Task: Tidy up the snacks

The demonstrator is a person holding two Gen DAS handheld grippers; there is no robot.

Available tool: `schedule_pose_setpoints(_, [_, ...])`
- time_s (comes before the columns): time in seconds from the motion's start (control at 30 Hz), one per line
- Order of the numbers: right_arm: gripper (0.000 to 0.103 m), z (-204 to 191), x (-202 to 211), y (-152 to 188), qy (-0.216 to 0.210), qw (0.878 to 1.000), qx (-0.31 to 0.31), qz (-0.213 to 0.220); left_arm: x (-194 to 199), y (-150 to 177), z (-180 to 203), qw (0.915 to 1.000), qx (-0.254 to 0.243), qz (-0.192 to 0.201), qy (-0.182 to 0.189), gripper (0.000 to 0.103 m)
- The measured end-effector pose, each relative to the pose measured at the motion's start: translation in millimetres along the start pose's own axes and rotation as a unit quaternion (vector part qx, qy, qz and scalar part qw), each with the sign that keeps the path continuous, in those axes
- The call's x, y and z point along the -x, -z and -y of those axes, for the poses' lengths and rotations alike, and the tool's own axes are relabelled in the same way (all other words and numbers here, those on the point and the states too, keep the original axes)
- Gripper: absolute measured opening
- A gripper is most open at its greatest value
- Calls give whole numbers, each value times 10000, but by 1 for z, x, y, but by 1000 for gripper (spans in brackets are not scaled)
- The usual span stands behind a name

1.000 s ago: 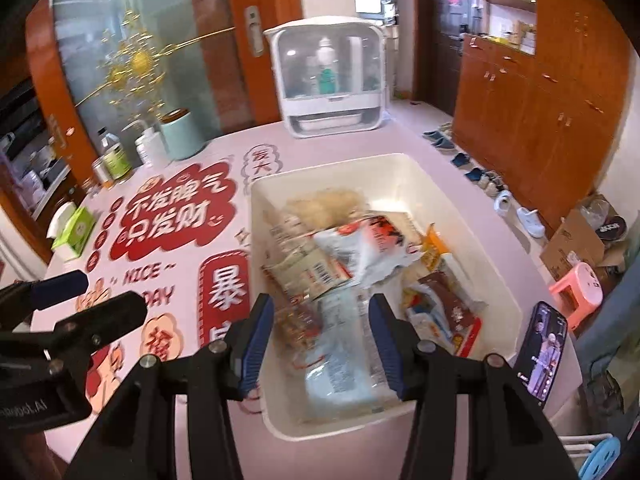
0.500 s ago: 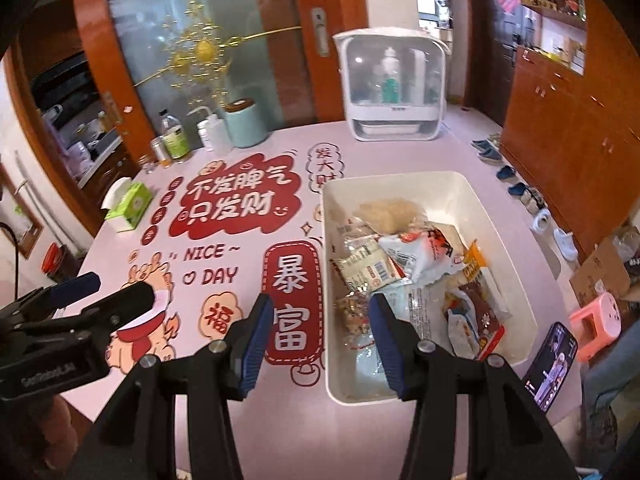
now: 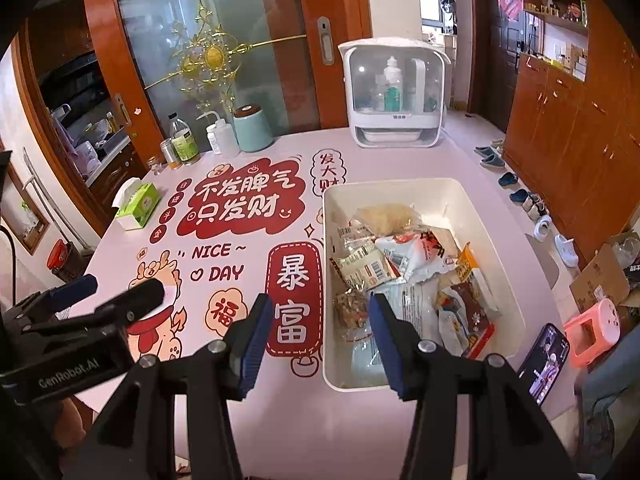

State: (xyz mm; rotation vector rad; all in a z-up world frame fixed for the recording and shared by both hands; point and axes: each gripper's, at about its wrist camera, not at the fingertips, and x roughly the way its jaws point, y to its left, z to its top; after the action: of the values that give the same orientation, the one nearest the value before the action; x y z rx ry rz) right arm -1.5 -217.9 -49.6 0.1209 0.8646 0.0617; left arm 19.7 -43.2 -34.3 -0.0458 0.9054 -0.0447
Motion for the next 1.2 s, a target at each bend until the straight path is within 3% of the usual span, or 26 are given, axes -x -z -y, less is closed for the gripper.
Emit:
schedule_pose_setpoints(0.33, [51, 0, 6, 1, 138, 9999, 12, -3, 2, 2, 3, 9994, -71, -74, -324, 98])
schedule_pose_setpoints(1.2, [51, -7, 10, 10, 335, 9992, 40, -215, 0, 16, -3, 9986, -154, -436, -239, 98])
